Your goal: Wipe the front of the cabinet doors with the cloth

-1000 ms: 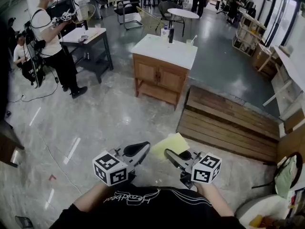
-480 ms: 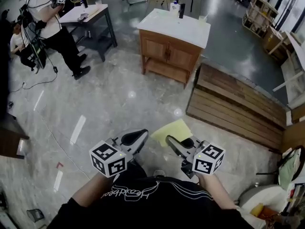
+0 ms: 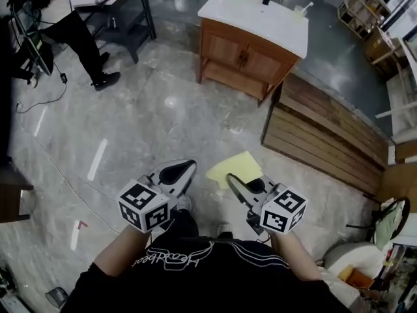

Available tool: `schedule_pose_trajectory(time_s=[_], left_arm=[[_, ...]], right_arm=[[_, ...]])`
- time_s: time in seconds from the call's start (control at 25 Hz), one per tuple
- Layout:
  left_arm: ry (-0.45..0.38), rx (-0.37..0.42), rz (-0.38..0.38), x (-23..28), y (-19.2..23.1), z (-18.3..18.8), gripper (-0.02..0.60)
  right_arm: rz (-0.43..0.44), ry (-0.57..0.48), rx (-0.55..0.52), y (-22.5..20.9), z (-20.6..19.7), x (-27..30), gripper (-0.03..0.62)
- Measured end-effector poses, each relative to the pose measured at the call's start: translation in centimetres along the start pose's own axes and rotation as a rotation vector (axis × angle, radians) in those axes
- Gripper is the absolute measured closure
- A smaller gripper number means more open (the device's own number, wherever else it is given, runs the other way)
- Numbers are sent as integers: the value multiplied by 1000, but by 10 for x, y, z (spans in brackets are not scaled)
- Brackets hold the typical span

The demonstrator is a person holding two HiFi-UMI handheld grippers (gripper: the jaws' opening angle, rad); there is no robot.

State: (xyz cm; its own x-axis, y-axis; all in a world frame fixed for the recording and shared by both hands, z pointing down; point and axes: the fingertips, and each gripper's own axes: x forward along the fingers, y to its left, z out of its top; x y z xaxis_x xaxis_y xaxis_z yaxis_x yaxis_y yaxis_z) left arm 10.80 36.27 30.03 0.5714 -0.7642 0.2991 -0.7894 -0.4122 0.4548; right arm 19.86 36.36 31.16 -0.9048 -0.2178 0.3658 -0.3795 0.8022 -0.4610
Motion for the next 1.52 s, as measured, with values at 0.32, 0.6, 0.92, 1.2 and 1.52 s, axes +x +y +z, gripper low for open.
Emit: schedule_pose_trajectory(time_s=[0.32,0.6,0.92,1.2,1.52], left_arm=[[-2,45,36,-35,103,42,575],[2,4,19,-18,148,62,575],[39,21,19,62,197,91,575],[39,30,56,161,256,141,575],[98,80,24,247,291,171,575]], right_arm=[[-47,12,-57,3,44,98,554],[-55,43,-114,-13,65,137,554],[-53,36,-60,-106,90,179,554],[-62,4,-20,-218,142,213,554],[-156,22,0,-305,173,227,554]])
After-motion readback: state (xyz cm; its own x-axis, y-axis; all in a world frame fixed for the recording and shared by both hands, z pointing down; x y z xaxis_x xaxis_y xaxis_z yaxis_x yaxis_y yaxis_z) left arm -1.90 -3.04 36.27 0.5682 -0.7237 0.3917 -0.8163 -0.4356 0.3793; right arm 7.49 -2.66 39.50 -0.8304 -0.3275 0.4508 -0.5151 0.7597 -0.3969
